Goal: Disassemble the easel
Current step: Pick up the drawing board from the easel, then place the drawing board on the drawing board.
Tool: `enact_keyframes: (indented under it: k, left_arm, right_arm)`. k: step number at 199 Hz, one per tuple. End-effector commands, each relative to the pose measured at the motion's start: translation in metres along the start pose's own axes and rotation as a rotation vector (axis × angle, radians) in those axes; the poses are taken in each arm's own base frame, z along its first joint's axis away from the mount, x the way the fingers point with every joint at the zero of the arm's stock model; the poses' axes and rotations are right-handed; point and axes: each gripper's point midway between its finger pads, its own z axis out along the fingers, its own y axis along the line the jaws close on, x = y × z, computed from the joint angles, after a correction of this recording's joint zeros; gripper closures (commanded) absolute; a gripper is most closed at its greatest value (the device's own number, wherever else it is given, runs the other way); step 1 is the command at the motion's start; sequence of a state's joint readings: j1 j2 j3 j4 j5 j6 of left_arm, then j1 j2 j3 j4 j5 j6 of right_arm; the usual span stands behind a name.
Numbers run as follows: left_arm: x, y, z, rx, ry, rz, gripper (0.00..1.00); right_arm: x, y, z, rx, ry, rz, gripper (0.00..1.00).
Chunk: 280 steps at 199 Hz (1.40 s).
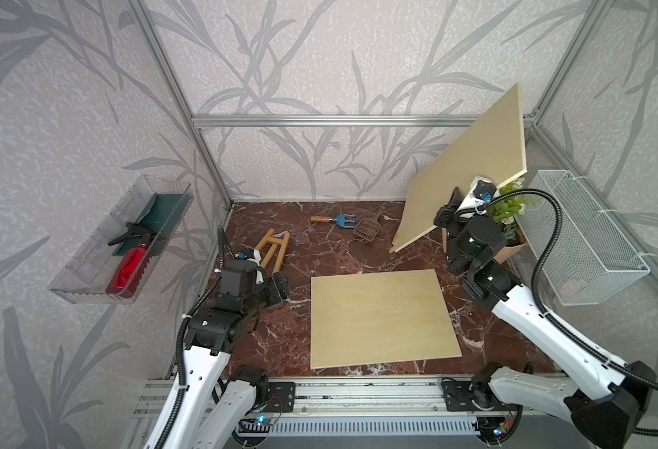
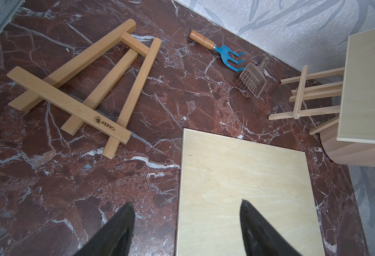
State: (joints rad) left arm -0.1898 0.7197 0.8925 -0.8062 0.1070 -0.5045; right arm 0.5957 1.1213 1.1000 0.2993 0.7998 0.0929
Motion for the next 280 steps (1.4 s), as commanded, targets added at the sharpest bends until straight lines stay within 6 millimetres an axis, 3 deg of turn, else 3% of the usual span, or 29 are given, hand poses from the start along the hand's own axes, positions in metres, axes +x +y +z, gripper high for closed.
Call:
enact_keyframes:
  k: [1,44,90,116,148,208,246,280]
  left_arm:
    - [0.001,0.000,0.001,0.001,-0.004,0.021,0.26]
    - [0.001,-0.004,-0.001,0.031,-0.010,0.028,0.23]
    - [0.004,-0.020,0.001,0.118,0.017,0.028,0.23]
    - [0.003,-0.050,-0.006,0.298,0.005,-0.009,0.21]
    - [0.004,-0.083,-0.002,0.518,0.052,-0.175,0.20]
    - [-0.036,-0.140,-0.006,0.923,-0.123,-0.455,0.16]
    - [-0.022,-0.176,0.013,1.063,0.004,-0.488,0.14]
    - [-0.003,-0.176,0.039,1.043,0.058,-0.520,0.15]
  right_arm:
    - [-0.111,-0.007,-0.029,-0.102,-0.228,0.318,1.00]
    - [-0.121,-0.004,-0.047,-0.219,-0.175,0.436,1.00]
    - [-0.110,0.004,-0.060,-0.327,-0.082,0.563,1.00]
    - [-0.099,0.013,-0.065,-0.389,-0.018,0.627,1.00]
    - [-0.083,0.018,-0.074,-0.450,0.054,0.699,1.00]
    - [-0.053,0.019,-0.090,-0.504,0.159,0.804,1.00]
    - [-0.043,0.016,-0.098,-0.520,0.207,0.852,1.00]
    - [-0.038,0.013,-0.102,-0.525,0.220,0.869,1.00]
